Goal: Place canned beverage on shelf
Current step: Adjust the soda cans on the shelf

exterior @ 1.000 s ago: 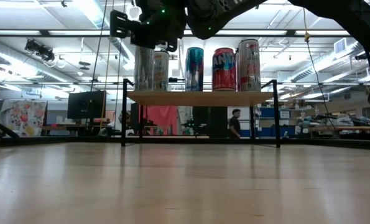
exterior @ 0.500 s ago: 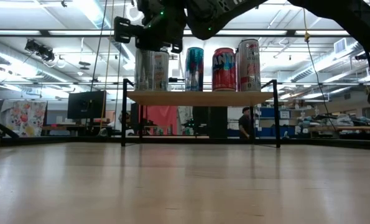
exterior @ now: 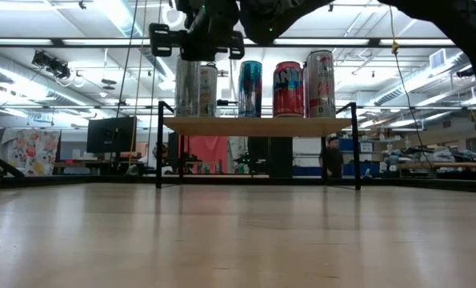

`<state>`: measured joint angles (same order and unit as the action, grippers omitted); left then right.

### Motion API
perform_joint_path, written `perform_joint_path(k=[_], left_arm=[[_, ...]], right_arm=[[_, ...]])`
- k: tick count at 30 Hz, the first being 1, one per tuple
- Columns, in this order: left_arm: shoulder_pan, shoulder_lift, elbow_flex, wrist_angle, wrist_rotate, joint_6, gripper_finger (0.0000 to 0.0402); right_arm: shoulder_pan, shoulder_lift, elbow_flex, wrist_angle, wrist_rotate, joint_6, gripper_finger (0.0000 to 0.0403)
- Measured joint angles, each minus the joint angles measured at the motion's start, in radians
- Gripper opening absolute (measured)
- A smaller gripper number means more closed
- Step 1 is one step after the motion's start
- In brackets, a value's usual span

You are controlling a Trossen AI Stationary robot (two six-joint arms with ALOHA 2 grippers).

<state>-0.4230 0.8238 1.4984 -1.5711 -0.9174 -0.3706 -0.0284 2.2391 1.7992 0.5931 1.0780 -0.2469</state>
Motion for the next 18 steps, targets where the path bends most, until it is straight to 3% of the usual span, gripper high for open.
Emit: perform_joint_path(k=[11,15,18], left_arm=[[0.0,0.0,0.0,0.0,0.0,0.0,0.0007],[0.0,0.0,0.0,0.0,0.0,0.0,0.0007],[0.0,0.0,0.0,0.0,0.0,0.0,0.0007]], right_arm=[[0.053,-0.064,0.067,0.076,-0.055,-0.271,0.0004],[0.028,-0.097,0.119,-0.032,-0.118,-0.253,0.0003],[0.005,-0.11,0.173,-0.225,-0.194,-0.144,0.0003]])
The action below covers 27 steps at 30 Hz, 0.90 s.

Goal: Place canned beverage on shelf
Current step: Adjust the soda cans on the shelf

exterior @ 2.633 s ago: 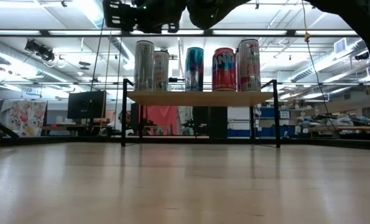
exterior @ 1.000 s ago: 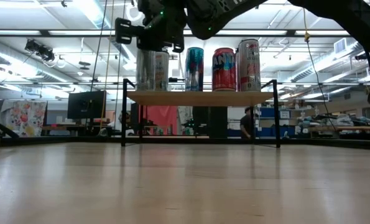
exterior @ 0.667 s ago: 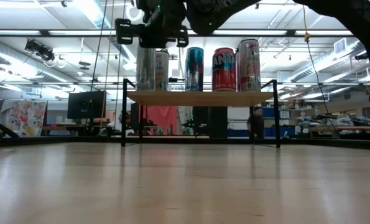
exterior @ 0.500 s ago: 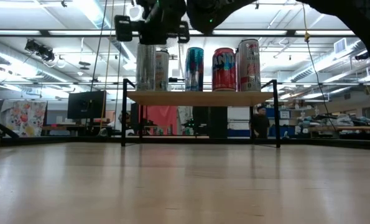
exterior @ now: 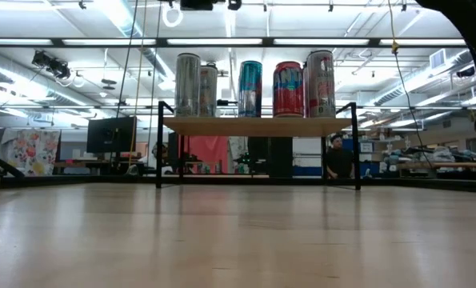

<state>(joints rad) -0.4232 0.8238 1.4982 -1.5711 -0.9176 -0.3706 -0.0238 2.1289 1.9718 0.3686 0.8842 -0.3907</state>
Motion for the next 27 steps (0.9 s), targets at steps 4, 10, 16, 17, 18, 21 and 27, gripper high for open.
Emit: perform_joint_path(k=[4,10,16,17,18,21,27], left_arm=[[0.0,0.0,0.0,0.0,0.0,0.0,0.0007],[0.0,0.0,0.0,0.0,0.006,0.0,0.0007],[0.0,0.0,0.0,0.0,0.046,0.0,0.0007],[0.0,0.0,0.0,0.0,0.046,0.0,0.0007],[0.0,0.0,0.0,0.0,0.046,0.0,0.0007],[0.0,0.0,0.0,0.0,0.046,0.0,0.0007],[0.0,0.0,0.0,0.0,0.045,0.0,0.0007]], right_arm=[[-0.042,-0.002,0.114,-0.309,-0.13,0.171,0.0003],[-0.076,-0.007,0.287,-0.584,-0.198,0.205,0.0003],[-0.147,-0.03,0.371,-0.818,-0.466,0.361,0.0002],[-0.16,-0.034,0.371,-0.842,-0.491,0.375,0.0002],[-0.175,-0.038,0.378,-0.868,-0.525,0.394,0.0002],[-0.209,-0.047,0.384,-0.935,-0.608,0.45,0.0002],[-0.23,-0.017,0.381,-0.962,-0.695,0.444,0.0003]])
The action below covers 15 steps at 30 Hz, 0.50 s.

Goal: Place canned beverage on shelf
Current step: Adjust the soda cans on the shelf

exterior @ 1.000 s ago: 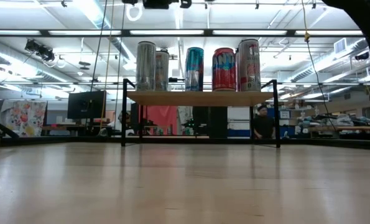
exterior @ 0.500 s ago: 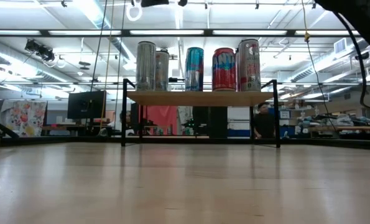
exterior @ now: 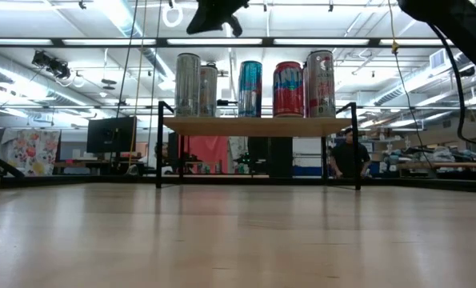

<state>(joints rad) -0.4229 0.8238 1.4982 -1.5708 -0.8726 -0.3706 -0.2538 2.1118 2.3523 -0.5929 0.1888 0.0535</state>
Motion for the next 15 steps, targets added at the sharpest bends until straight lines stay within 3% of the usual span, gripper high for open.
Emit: perform_joint_path(k=[8,15], left_arm=[[0.0,0.0,0.0,0.0,0.0,0.0,0.0007],[0.0,0.0,0.0,0.0,-0.001,0.0,0.0007]], right_arm=[[0.005,0.046,-0.014,0.006,-0.071,-0.011,0.0003],[0.005,0.063,-0.013,0.033,-0.037,-0.048,0.0004]])
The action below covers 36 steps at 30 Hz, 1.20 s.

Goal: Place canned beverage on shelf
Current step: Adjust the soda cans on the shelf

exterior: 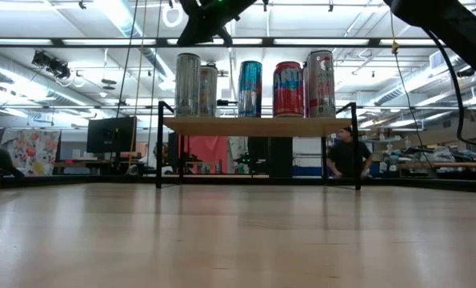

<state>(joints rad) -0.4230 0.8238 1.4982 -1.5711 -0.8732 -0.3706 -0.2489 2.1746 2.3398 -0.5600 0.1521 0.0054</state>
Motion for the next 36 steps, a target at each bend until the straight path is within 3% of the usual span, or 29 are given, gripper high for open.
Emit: perform_joint_path(k=[12,16,27,36], left_arm=[[0.0,0.0,0.0,0.0,0.0,0.0,0.0007],[0.0,0.0,0.0,0.0,0.0,0.0,0.0007],[0.0,0.0,0.0,0.0,-0.001,-0.002,0.0007],[0.0,0.0,0.0,0.0,-0.002,-0.011,0.0007]], right_arm=[[-0.009,0.0,-0.001,-0.031,0.004,0.007,0.0004],[-0.008,0.0,0.0,-0.033,0.059,-0.052,0.0005],[0.02,0.0,0.0,0.098,0.054,-0.086,0.0022],[0.024,0.0,0.0,0.103,0.046,-0.087,0.0018]])
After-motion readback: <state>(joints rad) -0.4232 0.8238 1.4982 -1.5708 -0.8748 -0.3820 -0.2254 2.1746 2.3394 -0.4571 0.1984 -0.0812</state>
